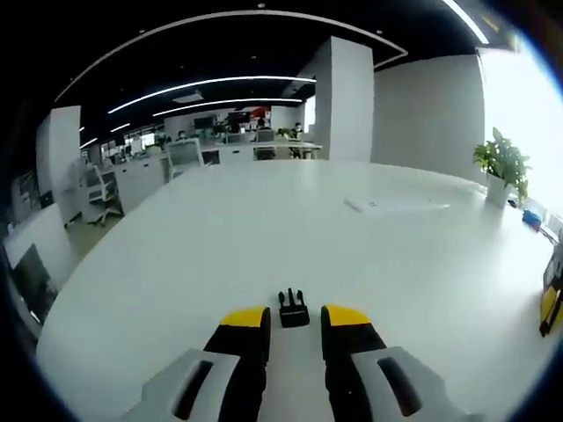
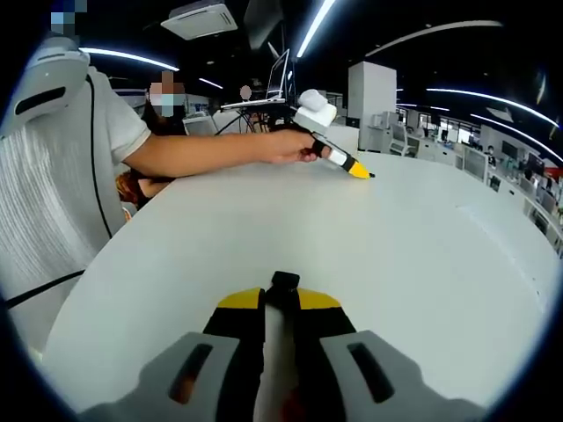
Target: Snap the two parts of the plastic buckle together until the buckle closes and remains connected.
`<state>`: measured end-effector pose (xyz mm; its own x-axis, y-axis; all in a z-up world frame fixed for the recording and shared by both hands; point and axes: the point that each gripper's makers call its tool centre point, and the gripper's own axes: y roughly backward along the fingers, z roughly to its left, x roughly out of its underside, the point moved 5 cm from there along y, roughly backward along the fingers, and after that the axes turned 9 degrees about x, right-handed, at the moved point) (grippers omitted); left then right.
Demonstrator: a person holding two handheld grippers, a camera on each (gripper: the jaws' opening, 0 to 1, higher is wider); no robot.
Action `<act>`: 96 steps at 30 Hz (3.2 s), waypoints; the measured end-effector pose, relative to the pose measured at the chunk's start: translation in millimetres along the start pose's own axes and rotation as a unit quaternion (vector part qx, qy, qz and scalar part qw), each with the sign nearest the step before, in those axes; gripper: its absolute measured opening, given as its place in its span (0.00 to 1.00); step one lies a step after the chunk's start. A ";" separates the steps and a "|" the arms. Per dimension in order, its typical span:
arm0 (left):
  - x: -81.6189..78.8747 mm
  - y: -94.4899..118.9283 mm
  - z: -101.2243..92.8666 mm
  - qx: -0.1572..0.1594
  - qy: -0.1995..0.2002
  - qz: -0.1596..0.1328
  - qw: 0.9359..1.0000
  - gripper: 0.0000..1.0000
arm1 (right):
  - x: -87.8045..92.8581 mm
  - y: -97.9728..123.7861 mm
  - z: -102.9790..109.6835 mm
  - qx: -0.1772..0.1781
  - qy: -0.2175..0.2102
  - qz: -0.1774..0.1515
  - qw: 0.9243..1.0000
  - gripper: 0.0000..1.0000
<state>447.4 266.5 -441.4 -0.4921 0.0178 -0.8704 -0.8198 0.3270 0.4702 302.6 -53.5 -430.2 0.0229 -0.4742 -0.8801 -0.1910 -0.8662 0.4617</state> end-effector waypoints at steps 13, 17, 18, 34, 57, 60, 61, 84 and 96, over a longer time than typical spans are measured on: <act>-5.5 -3.5 4.2 -0.019 -0.003 -0.001 1.000 0.18 | 0.3 -0.4 -3.4 0.001 0.001 0.000 1.000 0.11; -5.2 -0.9 0.0 -0.017 -0.005 0.001 1.000 0.13 | 0.1 -0.5 -2.8 0.001 0.001 0.000 1.000 0.11; -5.1 -0.2 -0.4 -0.018 -0.005 0.002 1.000 0.13 | 0.1 -0.5 -2.6 0.001 0.001 0.000 1.000 0.11; 2.4 16.0 -25.0 -0.005 -0.002 0.006 1.000 0.12 | 0.1 -0.9 -2.5 0.001 0.002 -0.002 1.000 0.11; -0.7 31.7 -67.4 0.067 -0.049 0.008 0.997 0.12 | -0.1 -1.0 -2.8 0.000 0.002 -0.001 1.000 0.11; -1.9 30.6 -76.2 0.096 -0.071 0.015 0.993 0.12 | -0.1 -0.7 -2.9 -0.001 0.003 -0.001 1.000 0.11; -2.2 31.2 -82.5 0.111 -0.077 0.017 0.991 0.12 | -0.1 -0.7 -2.9 -0.001 0.003 -0.001 1.000 0.11; 17.7 33.0 -167.9 0.277 -0.195 0.055 0.939 0.12 | 0.9 0.4 -2.1 -0.003 0.002 0.001 1.000 0.11; 21.6 47.4 -193.0 0.372 -0.249 0.049 0.893 0.12 | 1.5 0.9 -1.7 -0.005 0.003 0.001 1.000 0.11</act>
<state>341.4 100.1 -409.7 -0.2068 0.4381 -0.8748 -0.2683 0.8344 0.4814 304.1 -55.3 -430.9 0.0283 -0.4771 -0.8784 -0.1804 -0.8667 0.4650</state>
